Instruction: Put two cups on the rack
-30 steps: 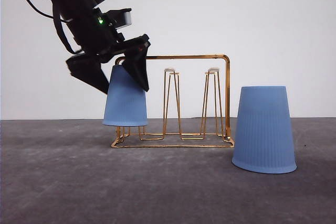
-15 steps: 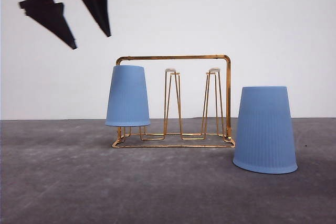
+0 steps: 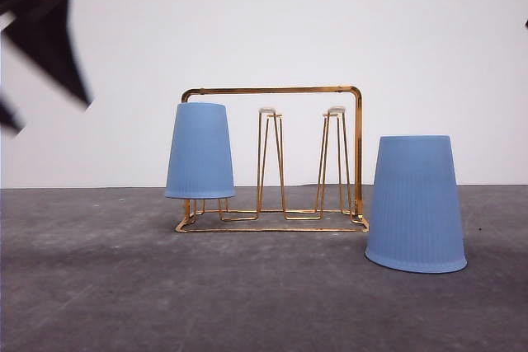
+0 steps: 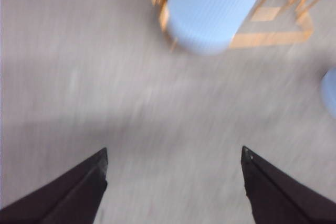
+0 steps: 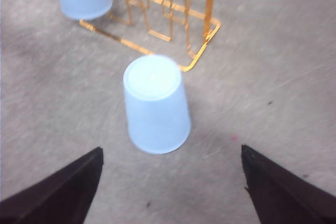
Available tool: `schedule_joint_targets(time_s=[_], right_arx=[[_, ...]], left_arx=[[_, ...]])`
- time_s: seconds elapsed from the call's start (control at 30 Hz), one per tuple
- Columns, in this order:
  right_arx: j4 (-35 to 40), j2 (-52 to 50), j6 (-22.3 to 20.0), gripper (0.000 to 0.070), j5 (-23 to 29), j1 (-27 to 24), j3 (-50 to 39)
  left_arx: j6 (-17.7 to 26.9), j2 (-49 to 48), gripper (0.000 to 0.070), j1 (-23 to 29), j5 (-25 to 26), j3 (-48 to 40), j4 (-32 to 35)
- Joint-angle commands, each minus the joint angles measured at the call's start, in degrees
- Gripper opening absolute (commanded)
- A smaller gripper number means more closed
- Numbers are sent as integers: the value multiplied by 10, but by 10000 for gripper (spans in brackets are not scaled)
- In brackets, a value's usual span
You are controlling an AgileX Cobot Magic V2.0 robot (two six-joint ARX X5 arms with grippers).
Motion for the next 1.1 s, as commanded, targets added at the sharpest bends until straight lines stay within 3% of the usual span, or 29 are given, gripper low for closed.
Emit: schedule_joint_targets(time_s=[0.0, 0.3, 0.5, 0.87, 0.97, 1.07], right_arx=[[14, 15, 13, 534, -11, 2, 4], [120, 137, 24, 537, -57, 18, 4], [207, 247, 24, 650, -52, 35, 4], [316, 409, 20, 647, -48, 63, 4], [327, 437, 20, 591, -30, 66, 4], [331, 448, 21, 374, -23, 66, 5]], left_arx=[[-10, -13, 463, -2, -2, -7, 10], [-9, -35, 463, -2, -2, -15, 7], [-9, -35, 463, -2, -2, -15, 13], [-16, -35, 463, -2, -2, -15, 13], [-16, -35, 463, -2, -2, -15, 12], [-16, -35, 463, -2, -2, -15, 12]])
